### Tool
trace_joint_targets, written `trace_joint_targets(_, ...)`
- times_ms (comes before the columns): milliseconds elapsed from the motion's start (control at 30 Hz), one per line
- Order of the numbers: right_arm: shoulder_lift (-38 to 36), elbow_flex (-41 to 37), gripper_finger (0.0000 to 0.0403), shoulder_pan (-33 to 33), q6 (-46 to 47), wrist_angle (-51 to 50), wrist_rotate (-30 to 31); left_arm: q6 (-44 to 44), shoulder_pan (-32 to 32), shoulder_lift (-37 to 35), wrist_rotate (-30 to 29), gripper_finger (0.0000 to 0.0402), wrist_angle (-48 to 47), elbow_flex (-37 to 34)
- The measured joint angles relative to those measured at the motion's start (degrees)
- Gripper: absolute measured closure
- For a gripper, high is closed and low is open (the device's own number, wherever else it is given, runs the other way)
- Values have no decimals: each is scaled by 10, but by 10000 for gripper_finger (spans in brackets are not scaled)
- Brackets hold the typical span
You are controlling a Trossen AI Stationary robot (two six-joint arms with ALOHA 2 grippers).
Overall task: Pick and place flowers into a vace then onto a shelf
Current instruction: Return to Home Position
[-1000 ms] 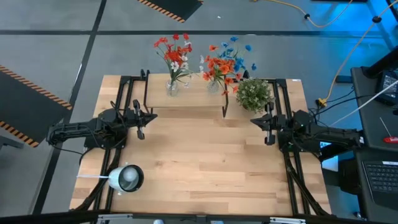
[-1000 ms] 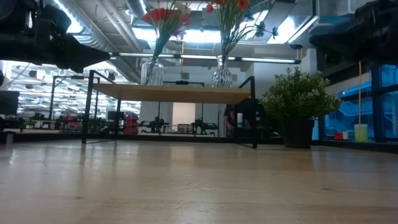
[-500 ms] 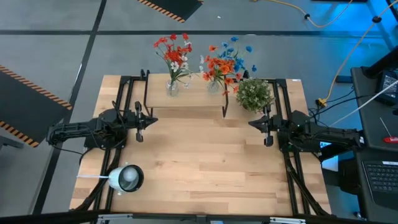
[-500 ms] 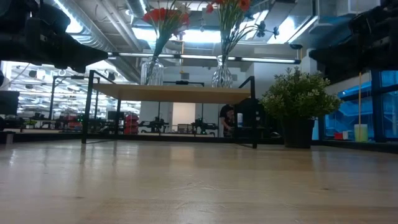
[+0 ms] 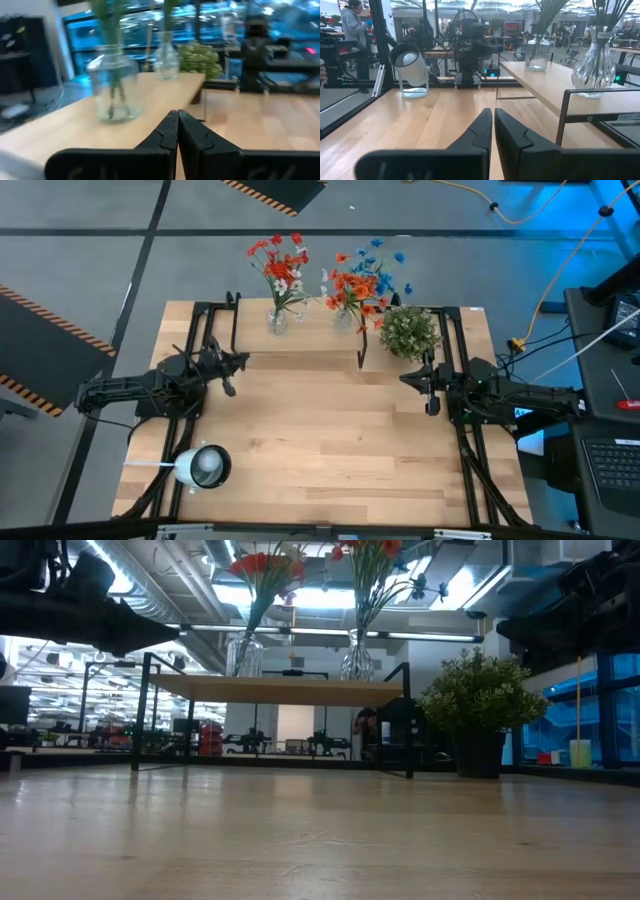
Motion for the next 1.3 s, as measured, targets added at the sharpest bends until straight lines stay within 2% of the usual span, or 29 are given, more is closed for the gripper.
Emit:
trace_joint_targets(100, 0, 0, 377, 0, -1, 1, 0, -20, 0, 0, -21, 398, 2, 0)
trace_joint_targets(800, 0, 0, 377, 6, -1, 1, 1, -23, 0, 0, -21, 398, 2, 0)
trace_joint_targets(933, -12, 0, 377, 19, 9, -6, 1, -23, 0, 0, -21, 398, 2, 0)
trace_joint_targets(1067, -47, 0, 377, 58, 0, -50, 3, -23, 0, 0, -21, 398, 2, 0)
trace_joint_targets(1300, -45, 0, 377, 76, 31, -52, 6, -23, 0, 0, -21, 398, 2, 0)
